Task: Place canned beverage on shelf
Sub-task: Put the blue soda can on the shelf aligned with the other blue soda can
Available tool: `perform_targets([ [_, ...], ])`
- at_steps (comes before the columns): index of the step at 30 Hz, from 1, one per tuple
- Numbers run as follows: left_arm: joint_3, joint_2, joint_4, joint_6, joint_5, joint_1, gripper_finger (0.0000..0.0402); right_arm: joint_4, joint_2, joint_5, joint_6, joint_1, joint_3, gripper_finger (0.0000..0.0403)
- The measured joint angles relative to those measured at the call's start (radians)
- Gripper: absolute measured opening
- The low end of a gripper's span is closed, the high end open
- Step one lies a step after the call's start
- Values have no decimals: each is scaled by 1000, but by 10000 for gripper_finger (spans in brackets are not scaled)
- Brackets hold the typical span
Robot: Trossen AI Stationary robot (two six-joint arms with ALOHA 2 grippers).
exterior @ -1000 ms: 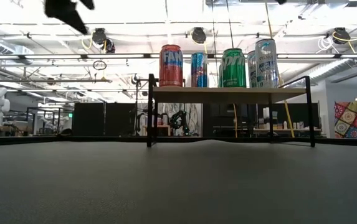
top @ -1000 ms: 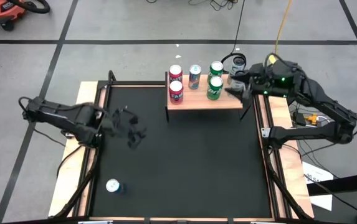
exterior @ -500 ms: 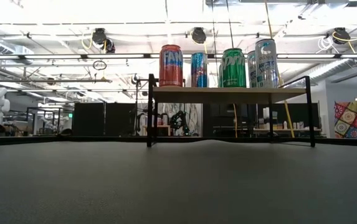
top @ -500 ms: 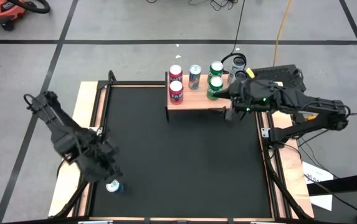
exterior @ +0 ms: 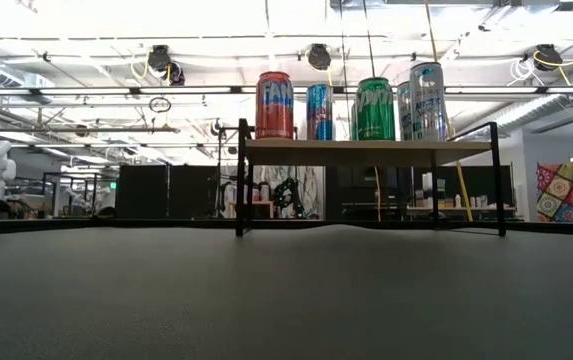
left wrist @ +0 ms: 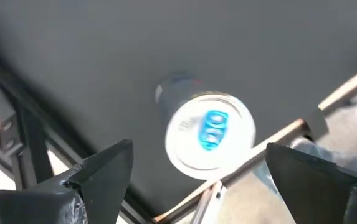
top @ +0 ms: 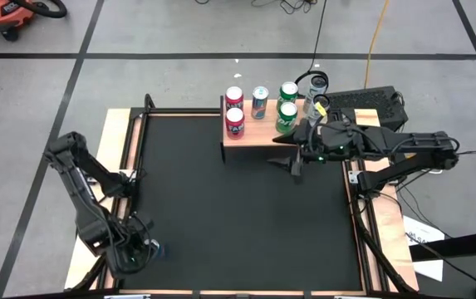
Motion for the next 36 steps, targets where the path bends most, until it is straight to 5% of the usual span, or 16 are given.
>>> perform_targets([
  [24, -2, 83, 7, -62, -11, 6, 361, 31, 24, 0, 40, 55, 0, 315],
  [36, -1, 139, 27, -49, -19, 25, 255, 24, 24, -3, 58, 56, 0, 313],
])
